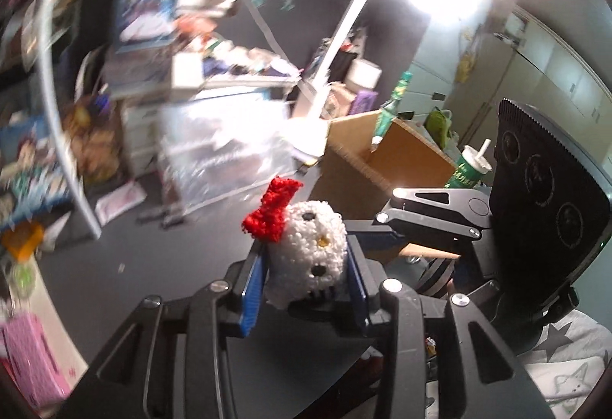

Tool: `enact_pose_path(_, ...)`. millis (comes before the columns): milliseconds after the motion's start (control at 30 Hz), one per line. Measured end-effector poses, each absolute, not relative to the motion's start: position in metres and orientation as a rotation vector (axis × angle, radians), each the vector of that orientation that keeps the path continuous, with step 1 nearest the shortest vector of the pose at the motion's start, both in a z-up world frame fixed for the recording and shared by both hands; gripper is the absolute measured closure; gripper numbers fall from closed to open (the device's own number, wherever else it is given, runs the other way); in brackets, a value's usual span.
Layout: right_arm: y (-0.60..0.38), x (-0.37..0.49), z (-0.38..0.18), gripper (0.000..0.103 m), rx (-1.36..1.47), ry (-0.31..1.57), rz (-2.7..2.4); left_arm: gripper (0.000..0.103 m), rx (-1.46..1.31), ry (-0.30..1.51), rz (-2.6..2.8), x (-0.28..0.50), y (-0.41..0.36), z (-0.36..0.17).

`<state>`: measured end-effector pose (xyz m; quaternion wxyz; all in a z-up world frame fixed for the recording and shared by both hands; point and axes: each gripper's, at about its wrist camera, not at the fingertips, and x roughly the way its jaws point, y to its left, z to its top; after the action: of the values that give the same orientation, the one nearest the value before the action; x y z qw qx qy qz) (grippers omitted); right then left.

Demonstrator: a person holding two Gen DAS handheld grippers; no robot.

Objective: Organize objects
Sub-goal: 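Carry the red-bow plush into the cardboard box and release it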

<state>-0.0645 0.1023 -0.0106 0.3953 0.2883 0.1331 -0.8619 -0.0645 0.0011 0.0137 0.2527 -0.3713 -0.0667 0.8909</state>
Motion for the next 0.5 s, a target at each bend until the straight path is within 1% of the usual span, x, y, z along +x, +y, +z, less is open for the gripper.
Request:
enact_pose_path(233,0.159,-0.074,0.022,0.068,0.723,0.305,-2.313,0.067,-0.981,-0.103,2.34,-0.099,0.056,0.044)
enact_pose_path(500,0.23,-0.102,0.025,0.068,0.858,0.198,-2.409,0.067,-1.081,-0.051,2.217,-0.145,0.13,0.041)
